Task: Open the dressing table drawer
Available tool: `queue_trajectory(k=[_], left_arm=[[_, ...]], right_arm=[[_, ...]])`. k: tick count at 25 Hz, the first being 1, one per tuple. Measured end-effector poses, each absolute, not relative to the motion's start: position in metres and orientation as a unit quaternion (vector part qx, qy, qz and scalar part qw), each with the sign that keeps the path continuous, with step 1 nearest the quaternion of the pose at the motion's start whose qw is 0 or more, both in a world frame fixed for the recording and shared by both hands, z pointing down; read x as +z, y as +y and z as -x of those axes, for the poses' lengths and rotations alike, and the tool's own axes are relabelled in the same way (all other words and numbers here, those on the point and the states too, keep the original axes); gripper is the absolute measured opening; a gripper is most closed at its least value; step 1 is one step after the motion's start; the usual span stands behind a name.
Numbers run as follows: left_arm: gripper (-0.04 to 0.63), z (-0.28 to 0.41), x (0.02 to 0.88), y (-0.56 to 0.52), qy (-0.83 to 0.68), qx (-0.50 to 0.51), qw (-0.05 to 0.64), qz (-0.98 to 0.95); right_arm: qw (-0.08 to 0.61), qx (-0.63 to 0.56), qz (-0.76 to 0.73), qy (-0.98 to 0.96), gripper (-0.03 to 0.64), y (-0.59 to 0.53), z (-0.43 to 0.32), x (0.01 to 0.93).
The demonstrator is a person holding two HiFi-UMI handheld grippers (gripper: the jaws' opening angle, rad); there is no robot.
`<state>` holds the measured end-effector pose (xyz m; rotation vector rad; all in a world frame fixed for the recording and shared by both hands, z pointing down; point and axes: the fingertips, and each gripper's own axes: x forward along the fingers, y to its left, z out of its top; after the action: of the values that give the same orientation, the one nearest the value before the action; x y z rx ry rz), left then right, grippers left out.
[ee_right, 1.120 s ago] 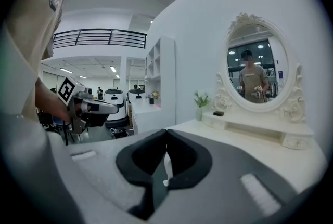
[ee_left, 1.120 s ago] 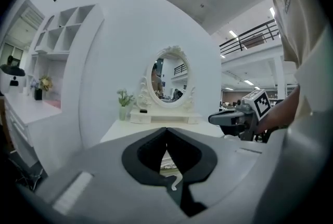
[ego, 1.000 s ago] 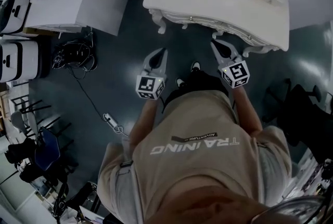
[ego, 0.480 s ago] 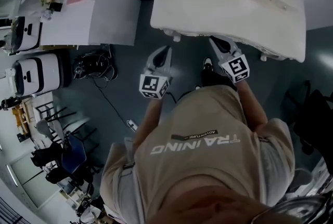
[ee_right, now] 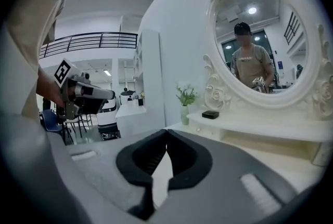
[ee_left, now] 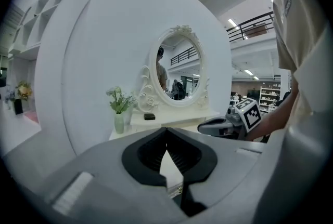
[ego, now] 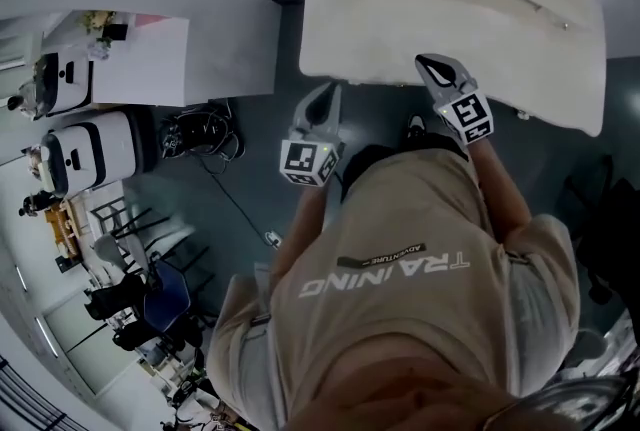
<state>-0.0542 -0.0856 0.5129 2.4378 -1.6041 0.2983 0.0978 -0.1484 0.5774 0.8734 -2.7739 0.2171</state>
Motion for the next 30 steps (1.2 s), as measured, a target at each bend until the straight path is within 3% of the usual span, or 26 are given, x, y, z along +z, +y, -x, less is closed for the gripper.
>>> queue_trajectory(k=[15, 30], left_arm=[[0.008, 0.115, 0.549, -0.159, -0.518, 0.104, 0.114, -0.841], [0.008, 0.209, 0.525, -0.284, -0.371, 0.089, 0.072, -0.921]], right_arm=[[0.172, 0.071, -0.324, -0.928, 0.005, -0.230, -0.034, 0.597], [0.182, 0.141, -0.520, -0.823, 0.005, -0.304, 0.034, 0.609]])
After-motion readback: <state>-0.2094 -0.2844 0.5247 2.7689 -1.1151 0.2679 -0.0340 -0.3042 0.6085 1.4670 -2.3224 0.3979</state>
